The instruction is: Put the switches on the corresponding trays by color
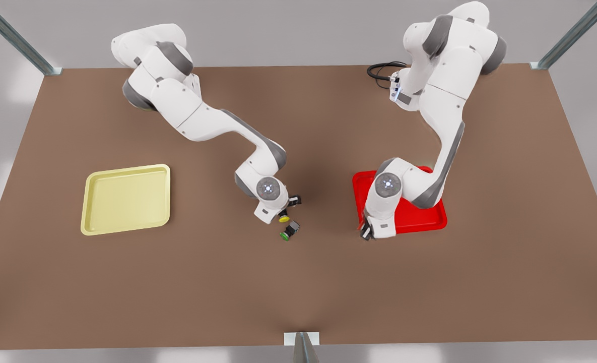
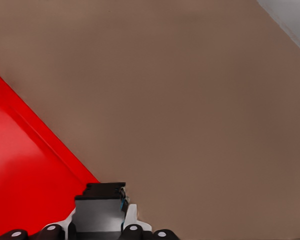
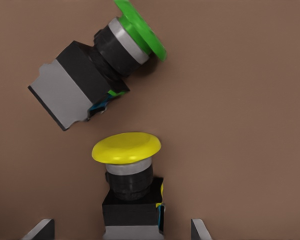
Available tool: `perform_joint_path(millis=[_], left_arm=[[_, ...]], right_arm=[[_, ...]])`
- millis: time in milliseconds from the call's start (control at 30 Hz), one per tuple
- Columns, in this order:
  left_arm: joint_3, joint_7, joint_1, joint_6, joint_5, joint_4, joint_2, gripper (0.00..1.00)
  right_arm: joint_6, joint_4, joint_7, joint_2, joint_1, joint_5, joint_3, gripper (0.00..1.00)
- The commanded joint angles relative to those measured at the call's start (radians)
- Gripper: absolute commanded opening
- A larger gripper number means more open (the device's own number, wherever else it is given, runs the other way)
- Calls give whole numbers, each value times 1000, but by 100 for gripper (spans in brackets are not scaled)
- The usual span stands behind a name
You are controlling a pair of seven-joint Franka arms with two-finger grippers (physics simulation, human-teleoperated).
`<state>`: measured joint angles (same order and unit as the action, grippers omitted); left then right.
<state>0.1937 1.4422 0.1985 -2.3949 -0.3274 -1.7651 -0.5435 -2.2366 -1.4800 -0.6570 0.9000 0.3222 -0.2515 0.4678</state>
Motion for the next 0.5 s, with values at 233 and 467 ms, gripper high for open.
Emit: perform_joint_path(millis=[233,467], left_arm=[[-273,-747,1,-115,409,-508,254,51],[-272,-767,6,-87,418,-528,264,100]], right_arm=[[-14,3,11,16,0,-22,0,98],[-9,17,36,14,-2,-22,0,57]])
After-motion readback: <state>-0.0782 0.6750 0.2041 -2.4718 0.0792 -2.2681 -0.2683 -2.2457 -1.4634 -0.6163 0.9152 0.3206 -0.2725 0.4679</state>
